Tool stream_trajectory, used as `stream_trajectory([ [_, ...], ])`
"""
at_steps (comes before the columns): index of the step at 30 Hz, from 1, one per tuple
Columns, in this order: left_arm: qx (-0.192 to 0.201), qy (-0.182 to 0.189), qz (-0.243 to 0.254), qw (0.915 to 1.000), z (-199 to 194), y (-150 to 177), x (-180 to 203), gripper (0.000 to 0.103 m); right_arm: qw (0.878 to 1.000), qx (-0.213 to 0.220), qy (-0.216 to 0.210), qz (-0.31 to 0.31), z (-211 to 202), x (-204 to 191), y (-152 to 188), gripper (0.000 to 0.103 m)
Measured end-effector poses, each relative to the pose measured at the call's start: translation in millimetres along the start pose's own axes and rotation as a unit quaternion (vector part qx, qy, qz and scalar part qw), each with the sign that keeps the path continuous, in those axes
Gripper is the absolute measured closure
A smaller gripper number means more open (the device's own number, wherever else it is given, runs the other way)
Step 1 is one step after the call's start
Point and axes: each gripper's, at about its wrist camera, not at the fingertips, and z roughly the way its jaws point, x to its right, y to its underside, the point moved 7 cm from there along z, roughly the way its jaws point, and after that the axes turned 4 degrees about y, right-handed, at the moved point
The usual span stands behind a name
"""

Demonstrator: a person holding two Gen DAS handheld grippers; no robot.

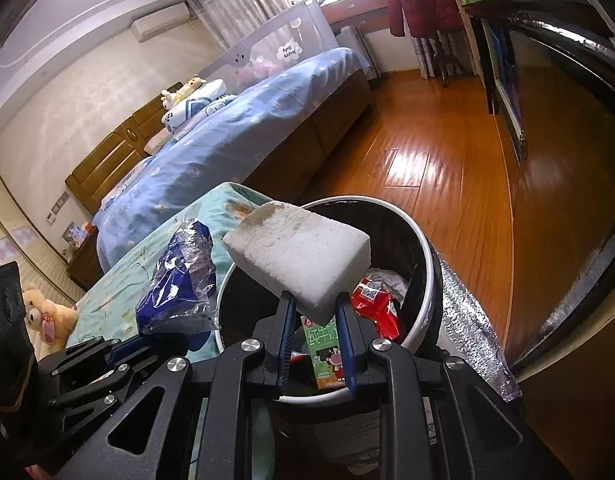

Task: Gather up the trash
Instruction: 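Carry the blue bottle and white sponge with both tools over the bin, then open both tools to drop the bottle and sponge into the bin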

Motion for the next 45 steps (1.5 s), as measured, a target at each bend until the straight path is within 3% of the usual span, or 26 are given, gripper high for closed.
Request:
stream_trajectory([
  [45,-0.02,-0.006,0.008,0.9998,30,-18,10,0.088,1.0,-0.02,0.013,0.01,20,15,-12,0.083],
])
